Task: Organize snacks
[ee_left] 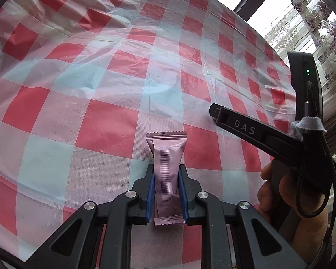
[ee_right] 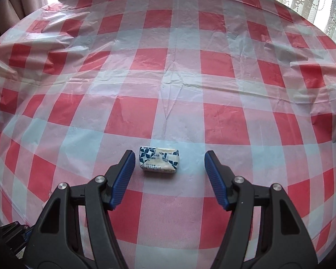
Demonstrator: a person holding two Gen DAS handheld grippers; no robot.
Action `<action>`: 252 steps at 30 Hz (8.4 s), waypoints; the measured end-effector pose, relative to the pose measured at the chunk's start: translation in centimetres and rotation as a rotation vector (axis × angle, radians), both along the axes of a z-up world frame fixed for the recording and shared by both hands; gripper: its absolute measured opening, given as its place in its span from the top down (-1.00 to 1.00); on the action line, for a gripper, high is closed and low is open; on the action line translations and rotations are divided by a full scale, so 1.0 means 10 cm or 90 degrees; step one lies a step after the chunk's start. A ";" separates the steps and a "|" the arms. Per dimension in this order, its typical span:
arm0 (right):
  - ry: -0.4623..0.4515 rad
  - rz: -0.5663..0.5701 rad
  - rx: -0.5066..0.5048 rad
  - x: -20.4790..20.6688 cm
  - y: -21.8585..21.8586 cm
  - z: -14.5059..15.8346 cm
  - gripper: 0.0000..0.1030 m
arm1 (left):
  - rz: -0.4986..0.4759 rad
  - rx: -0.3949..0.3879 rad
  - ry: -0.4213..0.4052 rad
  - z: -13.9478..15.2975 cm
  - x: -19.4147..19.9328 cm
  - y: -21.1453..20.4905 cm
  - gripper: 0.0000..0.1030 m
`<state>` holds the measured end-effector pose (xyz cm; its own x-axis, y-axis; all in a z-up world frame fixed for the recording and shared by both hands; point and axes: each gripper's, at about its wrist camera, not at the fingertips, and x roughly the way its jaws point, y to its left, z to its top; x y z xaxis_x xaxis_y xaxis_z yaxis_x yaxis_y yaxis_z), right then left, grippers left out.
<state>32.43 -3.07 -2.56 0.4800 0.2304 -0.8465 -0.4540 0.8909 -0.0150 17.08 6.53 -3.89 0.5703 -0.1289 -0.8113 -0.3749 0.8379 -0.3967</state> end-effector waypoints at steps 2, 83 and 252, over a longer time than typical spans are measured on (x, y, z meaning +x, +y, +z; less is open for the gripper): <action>0.006 0.001 -0.004 0.02 0.01 -0.03 -0.17 | 0.000 -0.001 -0.001 0.00 0.01 0.00 0.61; -0.081 -0.328 -0.020 -1.82 -4.23 0.84 0.26 | -0.353 -0.036 -0.057 0.80 -0.20 -2.89 0.61; -0.017 -0.499 -0.046 -2.27 -5.27 0.51 -0.36 | -0.495 -0.051 0.046 0.45 -0.54 -4.22 -0.67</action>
